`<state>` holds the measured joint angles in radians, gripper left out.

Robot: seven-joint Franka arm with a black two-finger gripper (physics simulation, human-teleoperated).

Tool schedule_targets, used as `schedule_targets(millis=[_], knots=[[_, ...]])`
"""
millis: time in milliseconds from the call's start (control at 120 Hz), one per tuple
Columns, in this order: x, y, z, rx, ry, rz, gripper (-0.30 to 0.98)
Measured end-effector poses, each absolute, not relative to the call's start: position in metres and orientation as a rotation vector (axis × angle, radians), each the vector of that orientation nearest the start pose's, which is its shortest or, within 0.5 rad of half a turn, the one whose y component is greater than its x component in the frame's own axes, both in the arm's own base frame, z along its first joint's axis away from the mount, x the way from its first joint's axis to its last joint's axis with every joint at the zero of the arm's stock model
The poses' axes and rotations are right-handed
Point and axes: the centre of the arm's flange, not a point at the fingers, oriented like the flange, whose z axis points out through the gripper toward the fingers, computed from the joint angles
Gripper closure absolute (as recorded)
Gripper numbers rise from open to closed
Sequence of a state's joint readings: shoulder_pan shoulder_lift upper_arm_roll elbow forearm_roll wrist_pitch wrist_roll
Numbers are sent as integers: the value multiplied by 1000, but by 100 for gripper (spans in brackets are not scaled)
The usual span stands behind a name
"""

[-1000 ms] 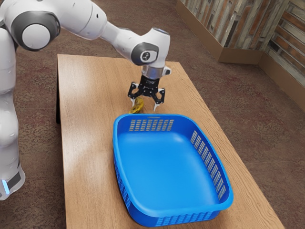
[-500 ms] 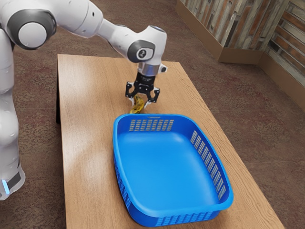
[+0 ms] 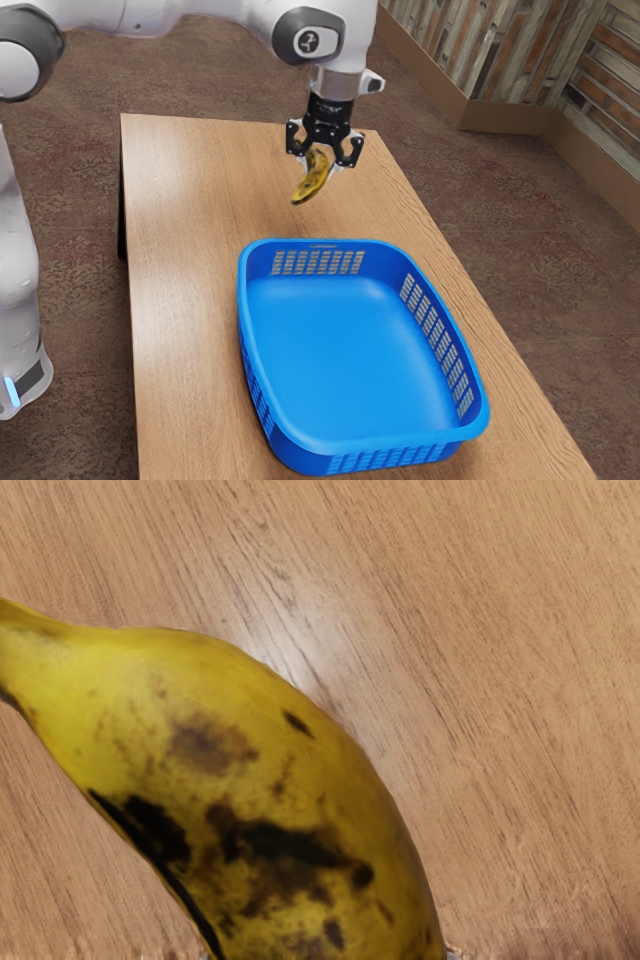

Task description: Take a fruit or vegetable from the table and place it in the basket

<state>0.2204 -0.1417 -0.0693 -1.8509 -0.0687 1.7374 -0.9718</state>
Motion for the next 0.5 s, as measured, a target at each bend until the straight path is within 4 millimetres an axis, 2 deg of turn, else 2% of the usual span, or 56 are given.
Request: schedule_targets(millis=[92,142,317,408,500], knots=[[512,6,612,-2785,-1584,-7,51],[509,-30,622,-2827,-1506,5,51],[486,-149,628,-2939,-1225,68,51],[478,-181,623,-2958,-1151,110,51],[474,-192,618,-2955,-1135,141,50]])
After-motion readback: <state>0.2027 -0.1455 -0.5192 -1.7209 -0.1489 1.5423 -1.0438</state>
